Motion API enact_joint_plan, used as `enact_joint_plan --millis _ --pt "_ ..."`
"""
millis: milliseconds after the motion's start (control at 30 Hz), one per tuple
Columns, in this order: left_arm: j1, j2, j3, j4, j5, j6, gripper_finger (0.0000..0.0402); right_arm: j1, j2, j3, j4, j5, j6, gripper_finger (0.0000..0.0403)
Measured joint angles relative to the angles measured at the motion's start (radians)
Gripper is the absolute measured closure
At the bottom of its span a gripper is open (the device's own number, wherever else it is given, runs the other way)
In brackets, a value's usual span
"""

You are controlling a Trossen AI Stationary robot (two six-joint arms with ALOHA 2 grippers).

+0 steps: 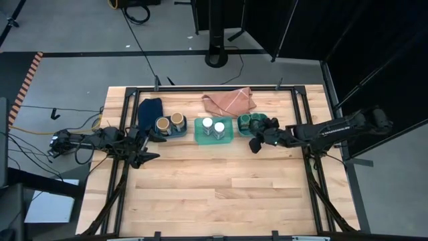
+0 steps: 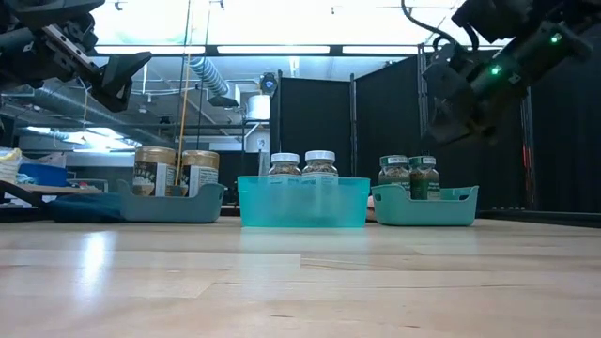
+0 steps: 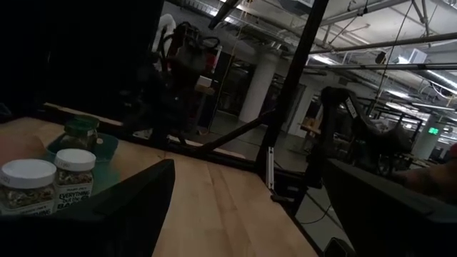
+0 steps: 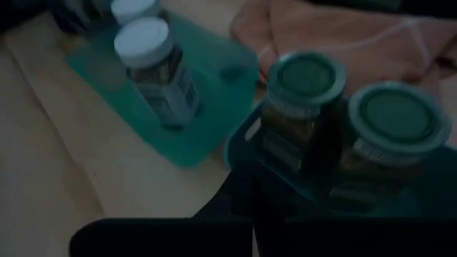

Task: Sort spices by type
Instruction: Adjust the green seasoning bottles and the bin

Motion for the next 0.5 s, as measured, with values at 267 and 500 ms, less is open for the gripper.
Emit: enact_joint_plan --millis 267,500 --pt "0.0 0.0 0.0 0.0 0.0 -0.003 0.0039 0.009 0.041 0.0 -0.097 -0.001 0.065 0.0402" --pt "0.0 0.0 0.0 0.0 0.0 0.001 0.0039 0.0 0.048 0.0 -0.143 0.013 0.085 0.0402"
